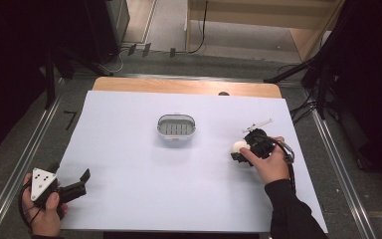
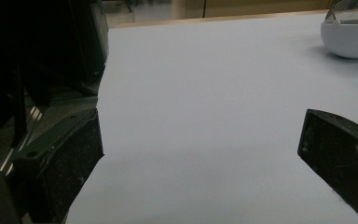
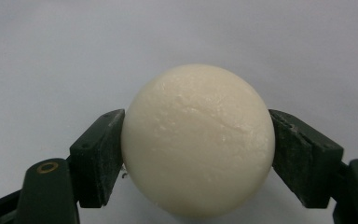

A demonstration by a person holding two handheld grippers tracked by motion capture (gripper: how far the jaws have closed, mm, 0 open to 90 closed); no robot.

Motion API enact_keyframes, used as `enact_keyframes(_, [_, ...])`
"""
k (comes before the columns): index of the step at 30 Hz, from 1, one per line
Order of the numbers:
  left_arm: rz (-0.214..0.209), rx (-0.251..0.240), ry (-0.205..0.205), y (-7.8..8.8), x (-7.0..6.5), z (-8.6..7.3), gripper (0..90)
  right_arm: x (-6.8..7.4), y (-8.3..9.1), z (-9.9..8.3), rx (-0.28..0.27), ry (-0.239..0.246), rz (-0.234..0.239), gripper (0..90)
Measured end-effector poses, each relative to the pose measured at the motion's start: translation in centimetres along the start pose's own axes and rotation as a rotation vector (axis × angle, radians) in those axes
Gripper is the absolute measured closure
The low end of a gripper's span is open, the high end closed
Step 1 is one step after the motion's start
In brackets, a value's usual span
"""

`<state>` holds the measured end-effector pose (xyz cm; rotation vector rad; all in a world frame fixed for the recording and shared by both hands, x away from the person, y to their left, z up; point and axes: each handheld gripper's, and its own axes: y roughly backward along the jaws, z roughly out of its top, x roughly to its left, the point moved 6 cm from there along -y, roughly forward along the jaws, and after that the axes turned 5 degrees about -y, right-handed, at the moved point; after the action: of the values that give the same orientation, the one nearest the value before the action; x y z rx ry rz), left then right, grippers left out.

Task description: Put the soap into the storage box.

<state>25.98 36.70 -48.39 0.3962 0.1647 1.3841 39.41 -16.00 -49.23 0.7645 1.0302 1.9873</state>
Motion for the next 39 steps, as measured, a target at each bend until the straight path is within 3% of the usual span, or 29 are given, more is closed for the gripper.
enact_keyframes(23, [-0.002, -0.002, -0.001, 0.0, 0.0, 0.0, 0.2, 3.3, -0.6, 3.0, -0.029, 0.056, 0.036, 23.9])
enact_keyframes(39, [-0.003, -0.005, -0.003, 0.0, 0.0, 0.0, 0.2, 4.9, -1.0, 4.9, -0.042, 0.065, 0.059, 23.9])
